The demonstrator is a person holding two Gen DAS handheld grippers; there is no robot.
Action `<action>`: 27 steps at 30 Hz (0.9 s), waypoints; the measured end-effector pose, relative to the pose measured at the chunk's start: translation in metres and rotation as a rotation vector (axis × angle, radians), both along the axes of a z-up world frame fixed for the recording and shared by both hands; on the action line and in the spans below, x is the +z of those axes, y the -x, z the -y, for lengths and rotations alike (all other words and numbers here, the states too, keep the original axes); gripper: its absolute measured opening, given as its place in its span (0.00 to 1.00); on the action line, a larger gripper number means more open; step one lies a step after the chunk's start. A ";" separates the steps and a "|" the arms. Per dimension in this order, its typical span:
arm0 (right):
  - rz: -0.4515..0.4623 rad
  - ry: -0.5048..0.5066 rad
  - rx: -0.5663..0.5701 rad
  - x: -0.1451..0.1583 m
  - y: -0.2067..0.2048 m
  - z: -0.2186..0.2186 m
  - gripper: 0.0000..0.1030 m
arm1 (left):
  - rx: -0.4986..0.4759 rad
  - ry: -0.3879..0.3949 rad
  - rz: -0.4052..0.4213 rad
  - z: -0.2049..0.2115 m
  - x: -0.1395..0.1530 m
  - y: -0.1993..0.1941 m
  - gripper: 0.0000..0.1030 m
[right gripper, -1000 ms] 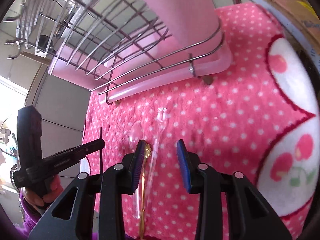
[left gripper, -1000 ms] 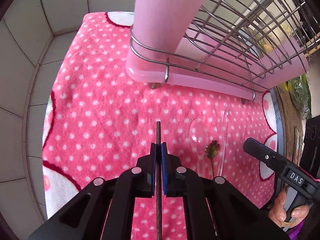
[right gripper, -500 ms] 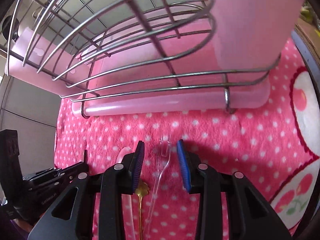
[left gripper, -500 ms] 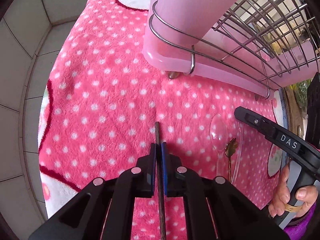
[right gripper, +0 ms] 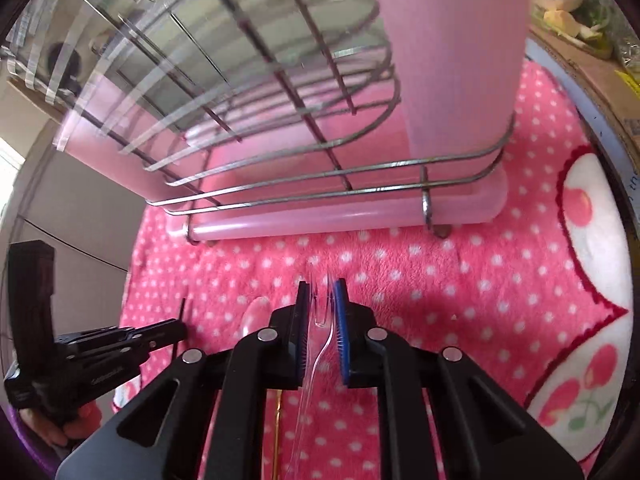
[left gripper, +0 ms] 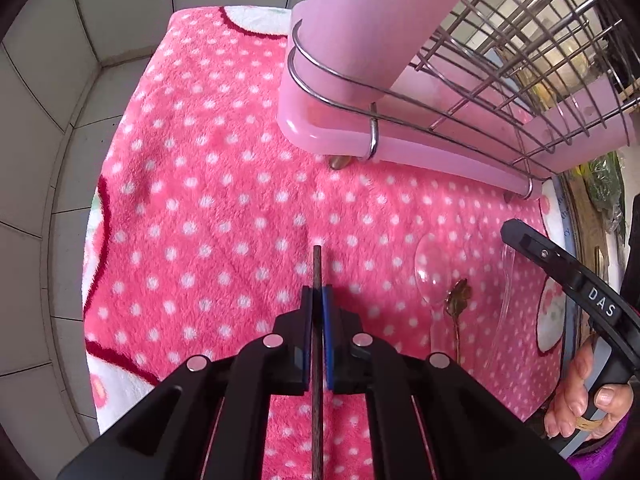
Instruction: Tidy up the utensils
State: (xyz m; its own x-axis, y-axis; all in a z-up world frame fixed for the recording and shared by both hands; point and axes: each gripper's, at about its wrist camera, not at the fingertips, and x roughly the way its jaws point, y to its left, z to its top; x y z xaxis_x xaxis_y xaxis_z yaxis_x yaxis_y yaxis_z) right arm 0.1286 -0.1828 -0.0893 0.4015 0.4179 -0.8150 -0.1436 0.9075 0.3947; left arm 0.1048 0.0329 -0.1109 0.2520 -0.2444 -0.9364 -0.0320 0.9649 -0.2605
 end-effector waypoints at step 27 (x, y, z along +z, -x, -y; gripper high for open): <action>0.400 -0.129 -0.089 0.113 0.085 0.082 0.12 | 0.072 0.136 0.582 -0.032 0.139 0.082 0.04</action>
State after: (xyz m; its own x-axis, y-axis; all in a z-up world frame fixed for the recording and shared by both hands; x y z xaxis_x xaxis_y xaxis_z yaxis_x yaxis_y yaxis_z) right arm 0.0435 -0.2650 0.0239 0.7142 0.4560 -0.5310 -0.2321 0.8700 0.4350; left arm 0.0230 0.0652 0.0280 0.7345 -0.3157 -0.6007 0.0889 0.9223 -0.3760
